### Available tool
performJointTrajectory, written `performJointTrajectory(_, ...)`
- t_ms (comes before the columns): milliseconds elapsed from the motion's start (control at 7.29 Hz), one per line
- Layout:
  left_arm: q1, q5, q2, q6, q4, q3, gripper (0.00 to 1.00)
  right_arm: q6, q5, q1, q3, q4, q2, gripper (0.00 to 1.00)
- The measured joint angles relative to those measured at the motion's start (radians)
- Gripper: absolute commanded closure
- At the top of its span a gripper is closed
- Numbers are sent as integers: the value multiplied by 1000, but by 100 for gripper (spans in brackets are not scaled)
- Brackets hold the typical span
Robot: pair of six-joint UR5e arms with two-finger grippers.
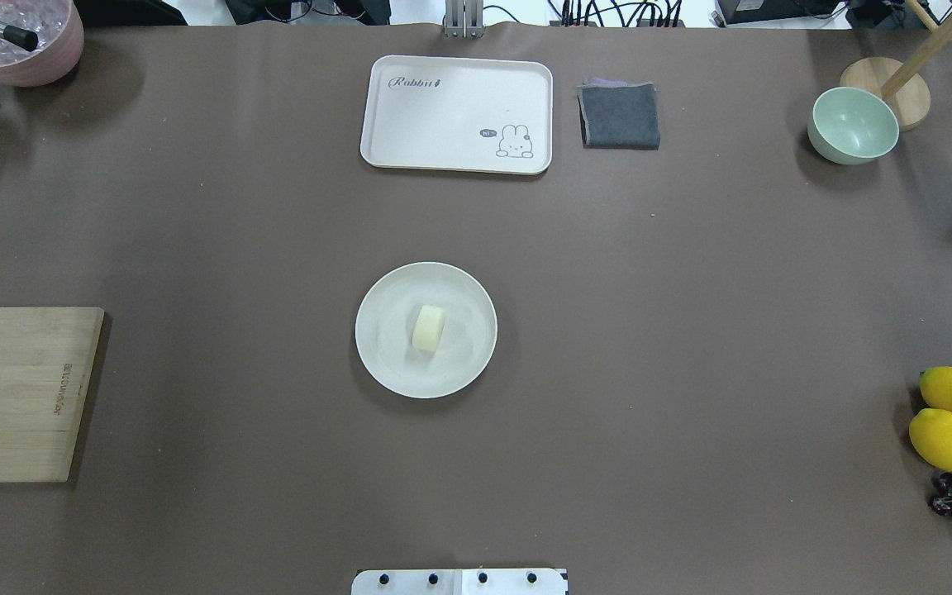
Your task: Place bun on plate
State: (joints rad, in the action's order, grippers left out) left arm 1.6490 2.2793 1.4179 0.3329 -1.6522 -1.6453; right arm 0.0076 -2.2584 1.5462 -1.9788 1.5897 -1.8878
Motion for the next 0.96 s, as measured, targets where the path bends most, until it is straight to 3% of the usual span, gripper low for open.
performJointTrajectory(960,3,2,0,-72,-6,-7,3,0,2,0,0,-1,0,0)
